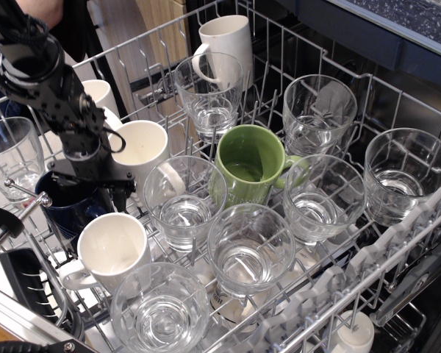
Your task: Pick up any cup
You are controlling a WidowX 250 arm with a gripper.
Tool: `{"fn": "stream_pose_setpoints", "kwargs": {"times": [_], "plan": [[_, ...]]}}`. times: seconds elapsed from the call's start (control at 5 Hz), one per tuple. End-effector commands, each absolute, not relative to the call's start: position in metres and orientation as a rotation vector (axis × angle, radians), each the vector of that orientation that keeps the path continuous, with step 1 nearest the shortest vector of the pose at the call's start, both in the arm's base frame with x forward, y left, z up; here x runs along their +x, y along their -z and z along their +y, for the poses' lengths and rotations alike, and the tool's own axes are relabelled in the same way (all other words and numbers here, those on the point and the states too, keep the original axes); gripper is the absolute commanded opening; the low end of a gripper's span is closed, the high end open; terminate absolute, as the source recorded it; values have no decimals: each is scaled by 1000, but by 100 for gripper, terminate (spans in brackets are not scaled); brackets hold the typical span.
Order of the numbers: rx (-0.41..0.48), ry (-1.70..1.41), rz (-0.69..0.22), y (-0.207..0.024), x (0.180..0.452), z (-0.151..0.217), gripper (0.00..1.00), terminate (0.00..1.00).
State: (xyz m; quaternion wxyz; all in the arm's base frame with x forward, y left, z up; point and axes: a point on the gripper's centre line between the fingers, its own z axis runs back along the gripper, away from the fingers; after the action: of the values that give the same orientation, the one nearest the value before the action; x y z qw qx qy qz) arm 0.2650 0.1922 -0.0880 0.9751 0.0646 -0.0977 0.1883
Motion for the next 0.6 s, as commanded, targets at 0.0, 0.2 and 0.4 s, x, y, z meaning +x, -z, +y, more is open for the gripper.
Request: {"fn": "stream_pose_setpoints", "kwargs": {"times": [0.0, 0.2, 0.4], "plan": [[139, -377, -231, 87, 279, 199, 0, 0], [139, -383, -228, 85, 284, 196, 0, 0], [130, -382, -211, 78, 283, 196, 0, 0]]}}
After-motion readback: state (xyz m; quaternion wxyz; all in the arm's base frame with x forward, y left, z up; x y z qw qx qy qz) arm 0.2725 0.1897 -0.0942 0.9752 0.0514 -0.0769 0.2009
